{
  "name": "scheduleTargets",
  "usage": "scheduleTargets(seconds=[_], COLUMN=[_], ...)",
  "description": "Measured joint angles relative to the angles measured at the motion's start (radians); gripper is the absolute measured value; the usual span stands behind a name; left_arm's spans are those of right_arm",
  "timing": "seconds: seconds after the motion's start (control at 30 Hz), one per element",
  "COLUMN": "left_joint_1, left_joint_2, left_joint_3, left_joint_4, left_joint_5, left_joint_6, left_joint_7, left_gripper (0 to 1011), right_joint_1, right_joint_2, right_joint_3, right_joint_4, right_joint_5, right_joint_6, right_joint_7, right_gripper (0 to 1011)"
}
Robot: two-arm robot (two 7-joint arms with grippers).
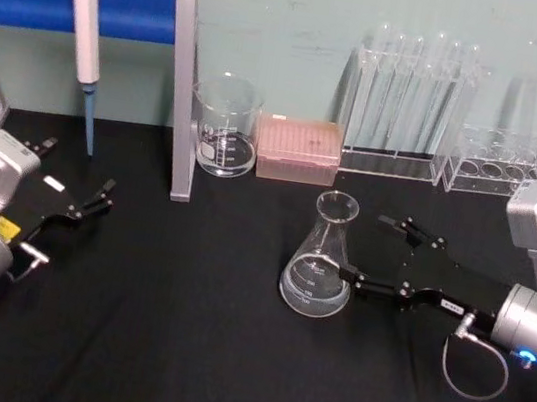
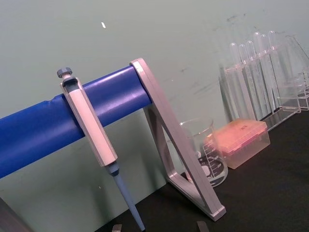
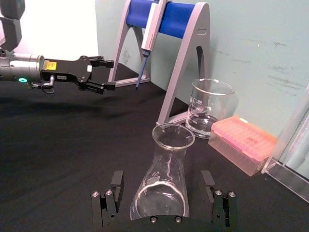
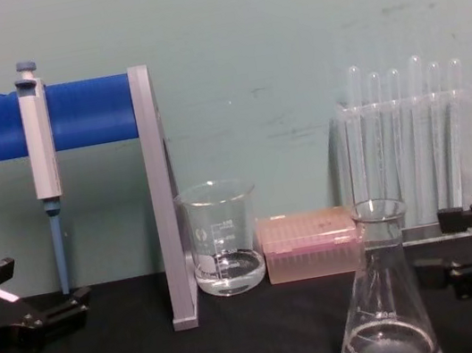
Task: Grasp the erlenmeyer flask with one hand, shake it three times, then place it back.
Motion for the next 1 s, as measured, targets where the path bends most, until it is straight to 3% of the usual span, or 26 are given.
scheduleTargets(seconds=[0.33,0.8,1.0], left_joint_1=[0.0,0.0,0.0], left_joint_2=[0.0,0.0,0.0], left_joint_3=[0.0,0.0,0.0], left_joint_4=[0.0,0.0,0.0], left_joint_5=[0.0,0.0,0.0], left_joint_6=[0.0,0.0,0.0], left_joint_7=[0.0,0.0,0.0], left_gripper=[1001,1001,1000], right_joint_1=[0.006,0.042,0.041], right_joint_2=[0.029,0.029,-0.013], right_joint_3=[0.003,0.024,0.064], right_joint_4=[0.011,0.066,0.078], right_joint_5=[0.018,0.044,0.053], right_joint_6=[-0.031,-0.073,-0.069], right_joint_7=[0.031,0.052,-0.052], right_gripper=[1003,1003,1003])
